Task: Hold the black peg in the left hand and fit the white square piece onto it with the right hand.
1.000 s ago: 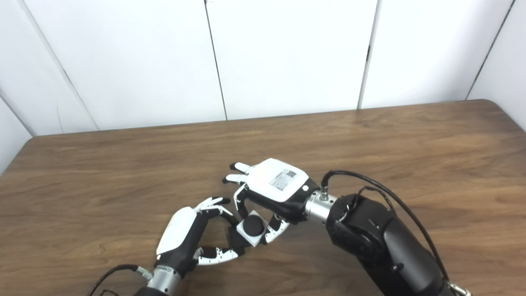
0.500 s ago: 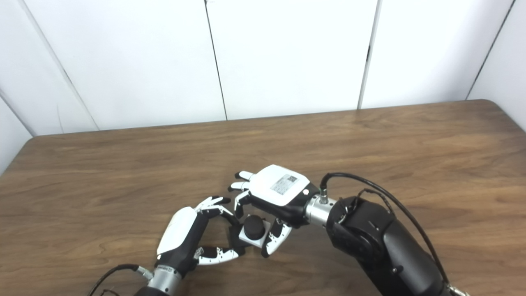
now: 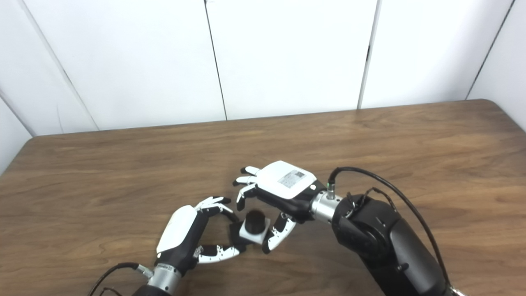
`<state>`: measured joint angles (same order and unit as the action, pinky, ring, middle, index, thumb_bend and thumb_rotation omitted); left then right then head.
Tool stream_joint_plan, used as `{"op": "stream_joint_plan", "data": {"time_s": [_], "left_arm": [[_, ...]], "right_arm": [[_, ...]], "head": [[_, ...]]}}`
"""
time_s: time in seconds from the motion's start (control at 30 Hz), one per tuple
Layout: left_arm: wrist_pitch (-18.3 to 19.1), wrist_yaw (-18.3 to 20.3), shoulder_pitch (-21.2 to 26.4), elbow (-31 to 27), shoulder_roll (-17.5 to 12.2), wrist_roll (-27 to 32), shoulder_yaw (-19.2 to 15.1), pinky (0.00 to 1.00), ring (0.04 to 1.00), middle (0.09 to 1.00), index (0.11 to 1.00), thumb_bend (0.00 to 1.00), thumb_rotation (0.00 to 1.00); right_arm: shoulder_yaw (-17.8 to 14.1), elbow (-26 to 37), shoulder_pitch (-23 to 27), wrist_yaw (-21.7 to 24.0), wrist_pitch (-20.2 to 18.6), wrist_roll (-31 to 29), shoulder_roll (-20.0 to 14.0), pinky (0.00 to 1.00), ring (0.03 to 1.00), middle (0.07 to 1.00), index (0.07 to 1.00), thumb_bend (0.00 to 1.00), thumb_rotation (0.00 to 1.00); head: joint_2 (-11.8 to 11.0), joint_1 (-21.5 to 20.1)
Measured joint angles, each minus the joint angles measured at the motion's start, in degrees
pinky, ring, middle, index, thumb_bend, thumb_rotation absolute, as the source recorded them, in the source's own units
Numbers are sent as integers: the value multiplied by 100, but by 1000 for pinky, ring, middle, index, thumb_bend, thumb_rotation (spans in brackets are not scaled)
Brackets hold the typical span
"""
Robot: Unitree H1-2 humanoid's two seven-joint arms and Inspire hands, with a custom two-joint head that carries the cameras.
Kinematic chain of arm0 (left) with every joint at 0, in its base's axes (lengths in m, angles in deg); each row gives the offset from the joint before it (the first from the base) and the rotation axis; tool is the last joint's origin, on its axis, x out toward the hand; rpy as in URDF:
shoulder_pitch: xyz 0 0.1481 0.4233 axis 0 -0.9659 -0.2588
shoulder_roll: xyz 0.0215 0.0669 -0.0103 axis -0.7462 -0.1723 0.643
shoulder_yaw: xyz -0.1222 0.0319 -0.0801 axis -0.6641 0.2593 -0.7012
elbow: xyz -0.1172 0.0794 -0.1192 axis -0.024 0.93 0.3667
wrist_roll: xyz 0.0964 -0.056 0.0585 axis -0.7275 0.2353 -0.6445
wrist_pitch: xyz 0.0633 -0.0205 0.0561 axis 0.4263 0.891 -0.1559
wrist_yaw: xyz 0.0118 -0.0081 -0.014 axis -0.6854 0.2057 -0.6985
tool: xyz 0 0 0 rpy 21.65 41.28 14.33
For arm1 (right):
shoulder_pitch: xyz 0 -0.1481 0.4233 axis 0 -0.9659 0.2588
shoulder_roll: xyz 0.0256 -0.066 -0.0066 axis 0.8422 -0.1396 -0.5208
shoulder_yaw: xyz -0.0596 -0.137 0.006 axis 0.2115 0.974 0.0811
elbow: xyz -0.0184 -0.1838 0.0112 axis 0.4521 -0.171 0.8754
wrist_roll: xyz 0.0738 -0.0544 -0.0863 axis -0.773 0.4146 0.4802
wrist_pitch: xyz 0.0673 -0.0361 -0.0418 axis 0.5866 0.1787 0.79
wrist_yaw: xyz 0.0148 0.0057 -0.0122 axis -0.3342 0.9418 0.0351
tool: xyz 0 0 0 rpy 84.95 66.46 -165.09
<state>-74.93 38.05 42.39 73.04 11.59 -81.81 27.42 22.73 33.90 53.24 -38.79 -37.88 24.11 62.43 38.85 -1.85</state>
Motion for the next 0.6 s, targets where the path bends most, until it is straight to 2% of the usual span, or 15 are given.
{"op": "stream_joint_plan", "data": {"time_s": [0.23,0.4,0.6], "left_arm": [[7,3,-21,-24,51,68,-148,800,867,828,686,753,624],[-37,5,-28,-36,52,98,-208,778,848,818,695,803,718],[-50,0,-29,-37,47,98,-268,770,842,815,694,841,774]], "right_arm": [[-196,-106,-158,-228,-89,-160,-13,839,955,910,768,955,327],[-325,-274,-231,-381,-103,-362,-12,833,944,907,765,976,317],[-488,-408,-325,-494,-161,-560,-51,835,945,912,767,971,322]], "head": [[-44,17],[-70,44],[-114,44]]}}
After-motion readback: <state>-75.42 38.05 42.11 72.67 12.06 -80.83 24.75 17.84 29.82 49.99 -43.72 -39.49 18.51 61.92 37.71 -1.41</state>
